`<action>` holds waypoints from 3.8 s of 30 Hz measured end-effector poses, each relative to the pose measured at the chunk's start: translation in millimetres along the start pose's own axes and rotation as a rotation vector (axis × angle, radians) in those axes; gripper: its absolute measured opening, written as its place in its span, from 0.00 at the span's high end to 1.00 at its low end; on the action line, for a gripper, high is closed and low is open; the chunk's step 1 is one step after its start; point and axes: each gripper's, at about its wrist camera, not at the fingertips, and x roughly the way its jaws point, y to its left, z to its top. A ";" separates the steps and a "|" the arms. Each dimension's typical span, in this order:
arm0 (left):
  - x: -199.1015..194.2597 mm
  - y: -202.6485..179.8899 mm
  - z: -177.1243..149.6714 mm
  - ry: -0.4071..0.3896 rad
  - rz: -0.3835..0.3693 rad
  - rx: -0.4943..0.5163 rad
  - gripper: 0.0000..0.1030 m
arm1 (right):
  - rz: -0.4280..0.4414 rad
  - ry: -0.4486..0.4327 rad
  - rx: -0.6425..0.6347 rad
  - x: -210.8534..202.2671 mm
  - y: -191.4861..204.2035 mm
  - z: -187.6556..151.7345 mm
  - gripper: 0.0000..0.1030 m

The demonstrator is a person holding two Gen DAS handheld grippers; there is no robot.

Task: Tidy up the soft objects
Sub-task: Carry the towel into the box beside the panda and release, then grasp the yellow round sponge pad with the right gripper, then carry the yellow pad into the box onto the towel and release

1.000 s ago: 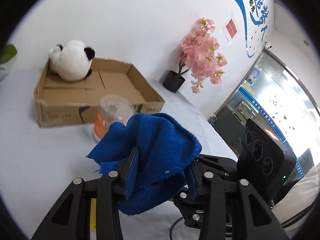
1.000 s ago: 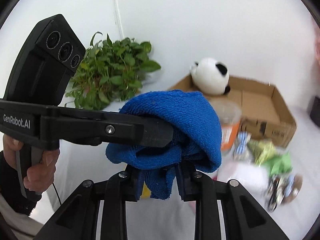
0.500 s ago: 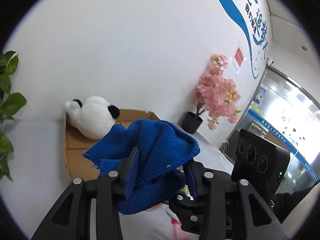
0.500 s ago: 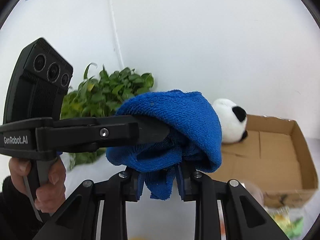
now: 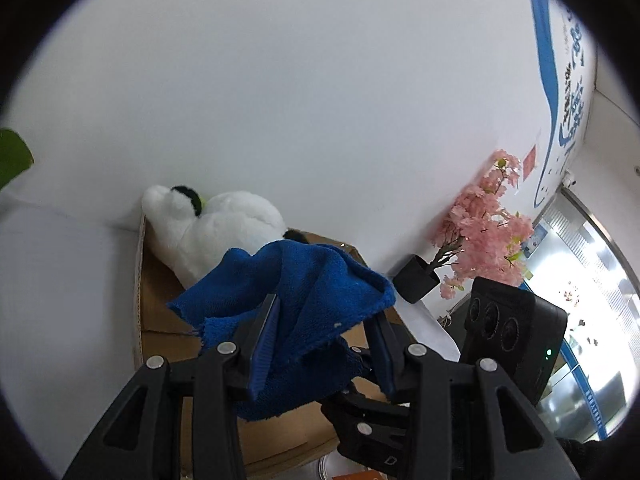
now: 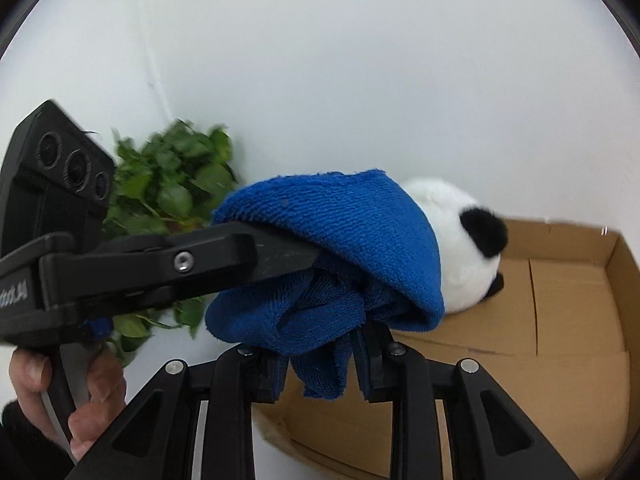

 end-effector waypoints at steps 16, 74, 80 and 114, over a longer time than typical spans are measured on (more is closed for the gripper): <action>-24.5 -9.6 -21.5 0.018 0.207 0.053 0.45 | -0.200 0.137 0.039 -12.8 -0.4 8.1 0.26; -104.5 -36.5 -281.2 0.309 0.373 -0.282 0.71 | 0.093 0.355 0.049 -127.8 73.5 -278.8 0.72; -118.1 -39.1 -270.7 0.246 0.404 -0.256 0.86 | 0.074 0.294 0.066 -128.3 72.8 -272.8 0.86; 18.4 36.4 -15.4 0.058 0.367 -0.095 0.88 | -0.153 0.135 0.197 31.2 -32.1 34.1 0.88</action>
